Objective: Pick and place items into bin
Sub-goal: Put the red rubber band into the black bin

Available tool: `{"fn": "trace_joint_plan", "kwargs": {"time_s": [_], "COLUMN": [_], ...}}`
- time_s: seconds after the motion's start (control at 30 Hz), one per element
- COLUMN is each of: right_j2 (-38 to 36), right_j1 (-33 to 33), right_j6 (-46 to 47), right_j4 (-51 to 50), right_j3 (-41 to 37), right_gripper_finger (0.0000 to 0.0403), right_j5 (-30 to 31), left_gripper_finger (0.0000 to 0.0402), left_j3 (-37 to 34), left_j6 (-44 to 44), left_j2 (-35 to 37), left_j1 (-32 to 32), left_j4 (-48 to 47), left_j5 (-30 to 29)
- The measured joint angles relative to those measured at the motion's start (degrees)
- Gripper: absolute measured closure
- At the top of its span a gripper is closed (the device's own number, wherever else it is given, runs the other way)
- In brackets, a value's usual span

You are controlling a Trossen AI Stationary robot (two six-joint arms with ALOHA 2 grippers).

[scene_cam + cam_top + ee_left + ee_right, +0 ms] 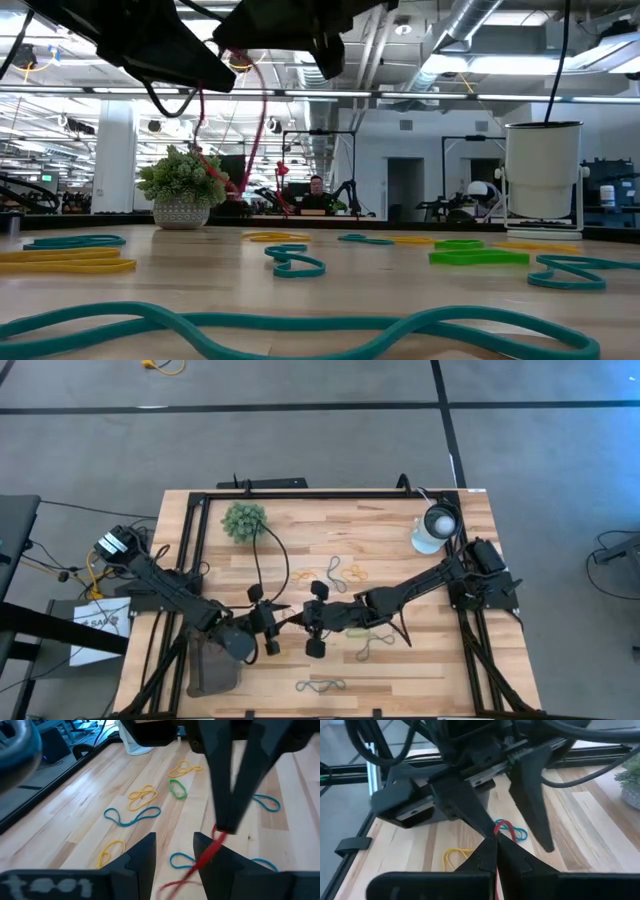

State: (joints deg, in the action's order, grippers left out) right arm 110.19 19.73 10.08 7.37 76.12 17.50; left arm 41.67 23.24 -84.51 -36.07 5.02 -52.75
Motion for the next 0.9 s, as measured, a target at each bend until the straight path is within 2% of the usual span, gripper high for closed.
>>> {"fn": "trace_joint_plan", "kwargs": {"time_s": [0.3,0.43,0.63,0.9], "right_j2": [0.00,0.00,0.00,0.00], "right_j1": [-0.02,-0.35,-0.80,-0.86], "right_j6": [-0.04,-0.04,-0.04,-0.03], "right_j4": [-0.49,-1.81,-4.71,-5.68], "right_j3": [0.00,0.00,0.00,0.00], "right_gripper_finger": [0.0403,0.0403,0.0391,0.0354], "right_j5": [0.69,0.72,0.62,0.76], "left_gripper_finger": [0.0287,0.0320,0.0394,0.0400], "left_j3": [0.00,0.00,0.02,0.02], "left_j6": [0.27,0.20,0.22,1.26], "left_j2": [0.00,0.00,0.02,0.04], "left_j1": [0.09,0.09,0.09,0.02], "left_j4": [-0.02,-0.14,-2.01,-4.36], "left_j5": [-0.02,-0.06,-0.07,-0.11]}}
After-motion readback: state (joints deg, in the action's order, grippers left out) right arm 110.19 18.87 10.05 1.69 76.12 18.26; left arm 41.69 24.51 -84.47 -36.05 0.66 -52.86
